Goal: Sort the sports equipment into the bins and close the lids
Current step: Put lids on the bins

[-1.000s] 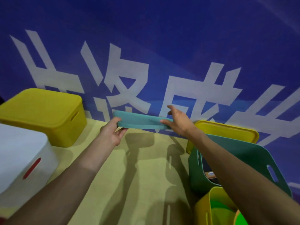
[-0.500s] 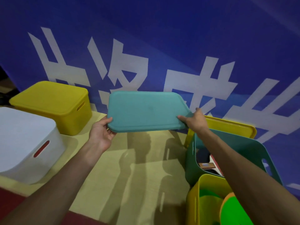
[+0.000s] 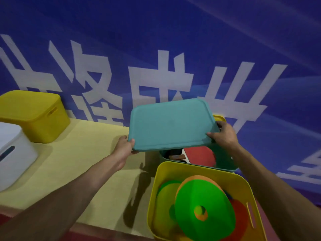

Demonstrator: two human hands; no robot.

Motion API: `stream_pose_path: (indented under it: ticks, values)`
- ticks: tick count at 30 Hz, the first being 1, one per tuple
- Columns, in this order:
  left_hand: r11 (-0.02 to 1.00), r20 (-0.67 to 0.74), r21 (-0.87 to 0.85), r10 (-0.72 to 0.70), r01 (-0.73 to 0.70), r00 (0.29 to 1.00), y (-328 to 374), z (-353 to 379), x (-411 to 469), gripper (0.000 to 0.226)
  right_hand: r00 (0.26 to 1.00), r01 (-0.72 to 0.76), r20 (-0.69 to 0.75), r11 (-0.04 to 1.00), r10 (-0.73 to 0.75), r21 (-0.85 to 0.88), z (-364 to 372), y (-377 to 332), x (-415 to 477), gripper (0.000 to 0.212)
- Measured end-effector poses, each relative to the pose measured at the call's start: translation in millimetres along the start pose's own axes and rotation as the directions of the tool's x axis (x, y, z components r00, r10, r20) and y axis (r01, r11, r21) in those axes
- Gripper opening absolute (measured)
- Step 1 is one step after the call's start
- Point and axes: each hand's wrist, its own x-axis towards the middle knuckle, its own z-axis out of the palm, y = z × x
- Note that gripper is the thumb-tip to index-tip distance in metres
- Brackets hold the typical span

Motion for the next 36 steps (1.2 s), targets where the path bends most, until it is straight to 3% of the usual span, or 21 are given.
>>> stream_pose_path:
  ticks: [3, 8, 14, 19, 36]
  values:
    - [0.979, -0.024, 0.181, 0.096, -0.091, 0.995, -6.6, 26.6, -0.5, 0.030, 0.998, -0.030, -0.046, 0.998, 0.032, 0.047, -15.3, 31.6, -8.3, 0.060]
    - [0.951, -0.115, 0.278, 0.170, -0.133, 0.979, 1.0, 70.8, -5.2, 0.031, 0.990, -0.112, -0.073, 0.990, 0.118, 0.091, -16.1, 65.3, -16.7, 0.048]
    - [0.897, -0.003, 0.399, 0.207, -0.189, 0.978, -11.0, 94.5, 0.7, 0.035, 0.980, -0.168, -0.097, 0.983, 0.175, 0.073, -9.0, 105.7, -10.9, 0.042]
    - [0.857, 0.015, 0.494, 0.161, -0.147, 0.987, -30.6, 107.3, 3.0, 0.032, 0.977, -0.197, -0.084, 0.980, 0.196, 0.001, -7.9, 124.6, -7.8, 0.041]
    - [0.867, -0.013, 0.490, 0.112, -0.092, 0.994, -49.1, 114.2, 25.0, 0.030, 0.959, -0.282, -0.022, 0.959, 0.282, 0.007, 18.3, 147.0, -6.4, 0.043]
